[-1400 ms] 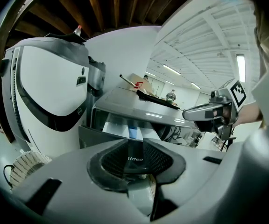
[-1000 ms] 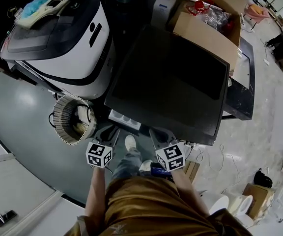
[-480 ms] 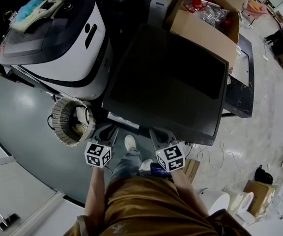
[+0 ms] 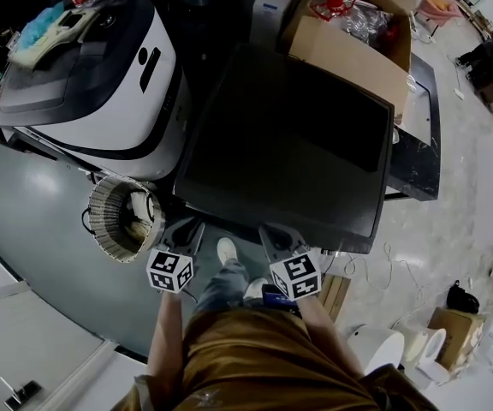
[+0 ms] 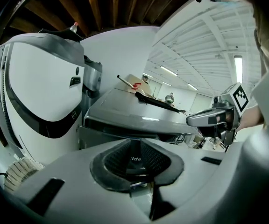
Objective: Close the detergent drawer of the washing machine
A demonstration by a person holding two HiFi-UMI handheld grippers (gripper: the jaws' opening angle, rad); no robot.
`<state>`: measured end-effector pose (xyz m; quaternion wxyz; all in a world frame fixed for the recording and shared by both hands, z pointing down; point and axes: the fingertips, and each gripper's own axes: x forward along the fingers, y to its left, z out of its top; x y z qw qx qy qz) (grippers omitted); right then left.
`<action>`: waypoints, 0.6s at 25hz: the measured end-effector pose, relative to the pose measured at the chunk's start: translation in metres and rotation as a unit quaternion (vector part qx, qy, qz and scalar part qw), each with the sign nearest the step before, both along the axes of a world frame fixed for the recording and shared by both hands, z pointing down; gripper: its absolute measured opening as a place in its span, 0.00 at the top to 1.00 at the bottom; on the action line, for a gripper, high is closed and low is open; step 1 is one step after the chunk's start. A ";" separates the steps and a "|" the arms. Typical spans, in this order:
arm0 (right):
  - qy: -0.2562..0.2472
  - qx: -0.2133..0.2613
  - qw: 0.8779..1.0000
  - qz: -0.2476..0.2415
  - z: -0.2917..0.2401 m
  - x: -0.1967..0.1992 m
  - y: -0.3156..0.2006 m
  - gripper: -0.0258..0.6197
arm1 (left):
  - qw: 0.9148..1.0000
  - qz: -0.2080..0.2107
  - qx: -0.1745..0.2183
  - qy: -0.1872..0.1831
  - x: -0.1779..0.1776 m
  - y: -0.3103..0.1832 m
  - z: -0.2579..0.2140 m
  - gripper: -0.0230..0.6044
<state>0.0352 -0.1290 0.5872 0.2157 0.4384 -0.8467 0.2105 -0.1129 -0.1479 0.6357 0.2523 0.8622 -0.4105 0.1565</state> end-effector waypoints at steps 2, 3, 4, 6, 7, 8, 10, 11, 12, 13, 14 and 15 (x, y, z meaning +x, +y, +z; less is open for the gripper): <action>0.000 -0.002 1.000 0.004 0.000 0.002 -0.001 0.94 | 1.000 -0.001 0.000 0.002 0.001 -0.003 0.000 0.83; 0.001 -0.002 1.000 0.007 0.001 0.004 -0.001 0.94 | 1.000 -0.001 0.000 0.003 0.001 -0.005 0.000 0.83; 0.001 -0.002 1.000 0.009 0.001 0.005 -0.001 0.94 | 1.000 -0.001 0.001 0.004 0.002 -0.007 0.000 0.83; 0.001 0.000 1.000 0.014 -0.001 0.007 -0.001 0.94 | 1.000 -0.003 0.002 0.003 0.002 -0.012 0.000 0.83; 0.002 0.001 1.000 0.017 -0.002 0.009 -0.001 0.94 | 1.000 -0.003 0.002 0.002 0.003 -0.014 0.000 0.83; 0.002 0.003 1.000 0.019 -0.004 0.011 0.000 0.94 | 1.000 -0.004 0.002 0.001 0.003 -0.016 0.001 0.83; 0.003 0.006 1.000 0.026 -0.007 0.016 0.002 0.94 | 1.000 -0.006 0.000 -0.001 0.003 -0.018 0.001 0.83; 0.003 0.007 1.000 0.030 -0.008 0.020 0.003 0.94 | 1.000 -0.008 -0.001 -0.002 0.003 -0.018 0.001 0.83; 0.004 0.008 0.999 0.034 -0.010 0.023 0.005 0.94 | 1.000 -0.010 -0.002 -0.002 0.003 -0.018 0.001 0.83; 0.004 0.009 0.999 0.038 -0.011 0.027 0.006 0.94 | 1.000 -0.014 -0.003 -0.002 0.004 -0.018 0.001 0.83; 0.004 0.011 0.999 0.042 -0.012 0.030 0.007 0.94 | 1.000 -0.017 -0.004 -0.002 0.004 -0.018 0.001 0.83; 0.005 0.012 0.999 0.045 -0.013 0.034 0.008 0.94 | 1.000 -0.020 -0.003 -0.003 0.005 -0.017 0.000 0.83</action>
